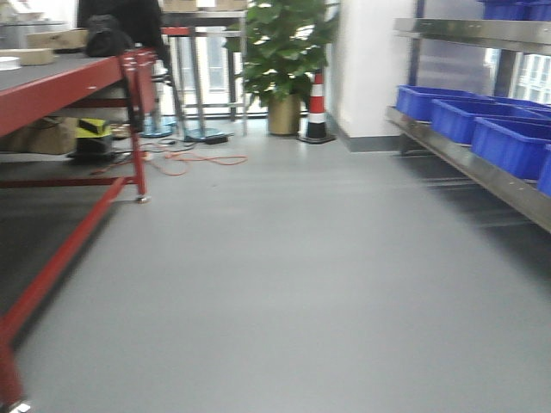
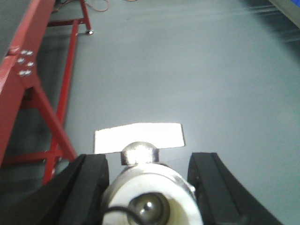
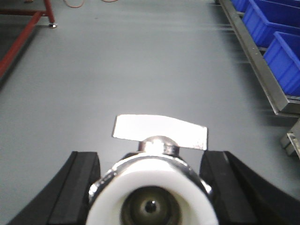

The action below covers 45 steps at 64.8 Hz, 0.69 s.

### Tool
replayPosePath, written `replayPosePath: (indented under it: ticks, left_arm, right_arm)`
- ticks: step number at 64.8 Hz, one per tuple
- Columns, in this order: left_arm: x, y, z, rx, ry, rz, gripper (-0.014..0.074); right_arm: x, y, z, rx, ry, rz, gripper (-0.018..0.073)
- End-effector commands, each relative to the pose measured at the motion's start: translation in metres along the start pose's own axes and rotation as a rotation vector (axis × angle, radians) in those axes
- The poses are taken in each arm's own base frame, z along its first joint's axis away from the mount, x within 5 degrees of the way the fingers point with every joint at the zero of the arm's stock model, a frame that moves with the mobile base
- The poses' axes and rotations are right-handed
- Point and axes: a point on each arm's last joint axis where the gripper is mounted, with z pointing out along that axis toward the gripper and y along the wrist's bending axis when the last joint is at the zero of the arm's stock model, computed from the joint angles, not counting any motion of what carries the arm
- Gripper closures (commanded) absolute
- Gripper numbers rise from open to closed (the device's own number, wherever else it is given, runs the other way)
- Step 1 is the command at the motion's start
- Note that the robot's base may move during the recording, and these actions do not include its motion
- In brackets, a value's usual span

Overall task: Place valve from conveyor to right shelf box
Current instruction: 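Drive the base up to the steel shelf with blue bins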

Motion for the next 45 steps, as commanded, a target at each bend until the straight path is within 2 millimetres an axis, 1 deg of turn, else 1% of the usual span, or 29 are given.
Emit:
replayPosePath:
  ticks: [1,45]
  left_arm:
    - [-0.0057,-0.0011,-0.0044,0.01,-0.065,-0.007,0.0708]
    - [-0.0057,-0.0011,-0.0044,0.01,-0.065,-0.007,0.0708]
  right_arm:
    - [-0.0081,-0.001,-0.0047,0.013,-0.085,-0.009,0.0712]
    - [-0.0083,-0.001,-0.0047,0.013,-0.087,-0.009,0.0712]
